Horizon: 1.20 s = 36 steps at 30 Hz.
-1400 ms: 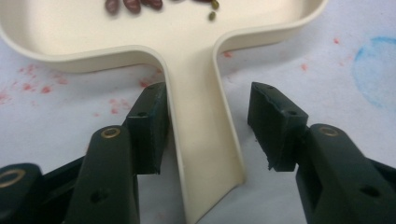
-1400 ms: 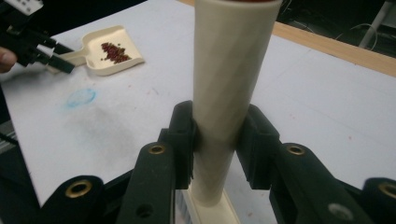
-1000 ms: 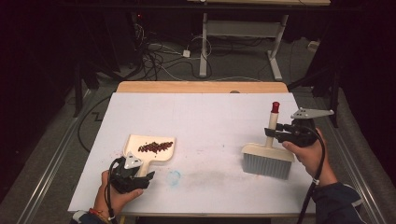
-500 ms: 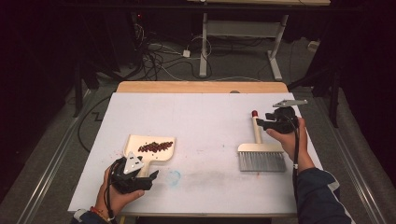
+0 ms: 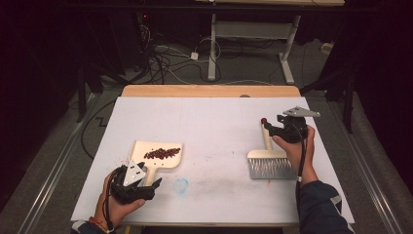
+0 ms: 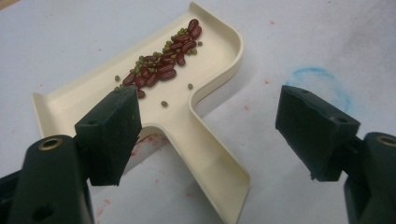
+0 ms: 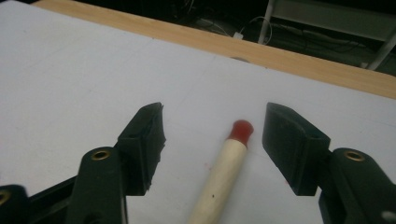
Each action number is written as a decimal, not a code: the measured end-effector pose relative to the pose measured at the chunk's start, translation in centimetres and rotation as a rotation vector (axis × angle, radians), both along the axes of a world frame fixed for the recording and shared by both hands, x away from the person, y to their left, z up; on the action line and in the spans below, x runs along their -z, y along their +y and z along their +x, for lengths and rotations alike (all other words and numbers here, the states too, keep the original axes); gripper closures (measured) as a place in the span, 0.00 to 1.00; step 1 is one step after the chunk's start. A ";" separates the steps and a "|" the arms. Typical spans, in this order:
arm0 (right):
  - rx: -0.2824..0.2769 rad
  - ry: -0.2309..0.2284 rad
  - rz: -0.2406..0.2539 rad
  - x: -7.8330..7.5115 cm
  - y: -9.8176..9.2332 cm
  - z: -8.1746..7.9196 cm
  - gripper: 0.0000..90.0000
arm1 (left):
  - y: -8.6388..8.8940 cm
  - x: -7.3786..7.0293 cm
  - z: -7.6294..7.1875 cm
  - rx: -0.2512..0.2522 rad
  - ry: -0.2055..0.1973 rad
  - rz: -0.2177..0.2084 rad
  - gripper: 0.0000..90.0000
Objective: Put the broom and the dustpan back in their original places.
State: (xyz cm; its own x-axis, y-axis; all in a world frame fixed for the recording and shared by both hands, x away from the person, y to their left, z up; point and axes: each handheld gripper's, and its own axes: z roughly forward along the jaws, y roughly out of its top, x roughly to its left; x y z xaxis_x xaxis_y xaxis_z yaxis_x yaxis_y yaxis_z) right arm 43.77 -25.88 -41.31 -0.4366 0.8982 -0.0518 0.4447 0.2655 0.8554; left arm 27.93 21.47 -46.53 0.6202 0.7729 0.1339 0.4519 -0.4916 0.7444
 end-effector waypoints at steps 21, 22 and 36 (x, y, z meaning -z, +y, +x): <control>0.018 -0.074 0.024 -0.9 2.1 -1.6 0.21 | -0.3 0.2 0.0 0.009 -0.001 0.024 0.24; 0.022 -0.079 0.026 -1.0 2.2 -1.7 0.20 | -0.3 0.2 0.0 0.002 0.000 0.026 0.23; -0.019 -0.097 -0.014 -2.5 2.9 -3.6 0.21 | -0.4 0.1 -0.1 -0.003 -0.015 0.026 0.22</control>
State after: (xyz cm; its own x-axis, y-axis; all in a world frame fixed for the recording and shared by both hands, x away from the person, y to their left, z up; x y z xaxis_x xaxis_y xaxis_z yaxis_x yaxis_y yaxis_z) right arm 40.18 -22.98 -38.76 -0.4461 0.8885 -0.1074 0.3549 0.2858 0.8901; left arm 27.86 21.10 -46.60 0.6154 0.7712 0.1628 0.4429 -0.5092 0.7380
